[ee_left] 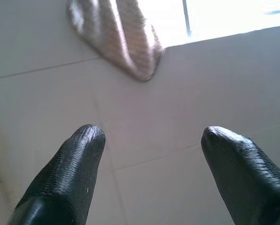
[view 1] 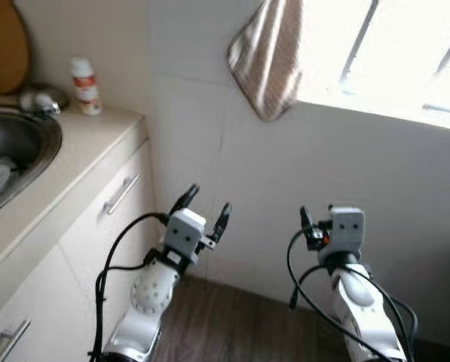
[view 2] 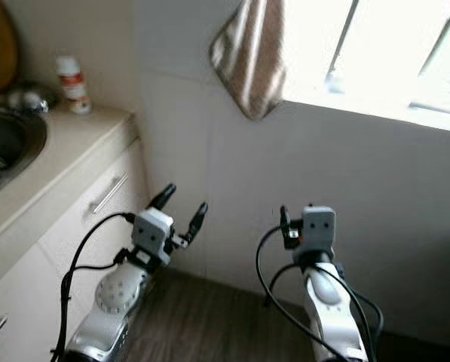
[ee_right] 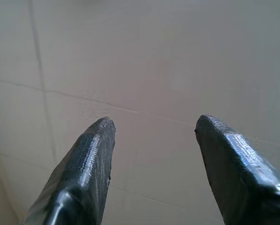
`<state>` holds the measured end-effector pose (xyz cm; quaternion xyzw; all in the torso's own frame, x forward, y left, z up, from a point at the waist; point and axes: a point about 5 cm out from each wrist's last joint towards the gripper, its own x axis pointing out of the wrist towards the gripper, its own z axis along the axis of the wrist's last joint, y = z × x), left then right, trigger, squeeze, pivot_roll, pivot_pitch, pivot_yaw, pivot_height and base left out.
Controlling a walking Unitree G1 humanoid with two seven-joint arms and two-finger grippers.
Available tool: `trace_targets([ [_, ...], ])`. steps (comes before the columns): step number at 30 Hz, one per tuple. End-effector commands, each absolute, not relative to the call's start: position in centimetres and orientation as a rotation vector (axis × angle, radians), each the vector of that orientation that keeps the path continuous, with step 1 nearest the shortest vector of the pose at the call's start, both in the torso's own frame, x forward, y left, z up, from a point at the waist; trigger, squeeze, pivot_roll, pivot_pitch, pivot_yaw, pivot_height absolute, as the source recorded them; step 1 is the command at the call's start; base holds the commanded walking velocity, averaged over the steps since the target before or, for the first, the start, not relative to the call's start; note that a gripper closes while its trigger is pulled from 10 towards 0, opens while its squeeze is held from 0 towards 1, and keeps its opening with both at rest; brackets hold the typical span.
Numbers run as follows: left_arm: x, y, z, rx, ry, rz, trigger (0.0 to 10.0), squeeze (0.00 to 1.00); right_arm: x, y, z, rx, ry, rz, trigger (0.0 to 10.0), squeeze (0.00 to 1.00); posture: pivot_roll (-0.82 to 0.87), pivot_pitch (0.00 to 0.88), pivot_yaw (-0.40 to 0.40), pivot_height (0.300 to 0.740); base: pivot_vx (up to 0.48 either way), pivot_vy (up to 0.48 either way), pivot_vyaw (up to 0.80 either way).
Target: Kitchen organization
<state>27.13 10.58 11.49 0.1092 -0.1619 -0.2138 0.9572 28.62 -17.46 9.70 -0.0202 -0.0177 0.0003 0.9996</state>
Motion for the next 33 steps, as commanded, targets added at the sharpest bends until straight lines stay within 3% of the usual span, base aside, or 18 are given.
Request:
trace_targets([
  [1,27.2,10.7,11.8,0.235,-0.337,-0.438,10.0,0.0,28.6,-17.5,9.8,-0.049,-0.04,-0.003,10.0,0.0,-0.01,0.0,-0.028,0.74,0.0,0.0,-0.8],
  [12,27.2,10.9,11.6,0.228,-0.33,-0.433,10.0,0.0,28.7,-17.4,9.7,-0.072,-0.033,-0.002,10.0,0.0,-0.01,0.0,-0.027,0.74,0.0,0.0,-0.77],
  [27,27.2,10.8,11.2,0.189,-0.288,-0.43,10.0,0.0,28.8,-17.0,8.9,-0.106,0.026,0.028,10.0,0.0,-0.02,0.0,-0.028,0.74,0.0,0.0,0.0],
  [33,27.2,10.8,11.2,0.187,-0.283,-0.432,10.0,0.0,28.8,-17.0,8.7,-0.119,0.047,0.036,10.0,0.0,-0.02,0.0,-0.026,0.74,-0.304,0.0,0.0],
])
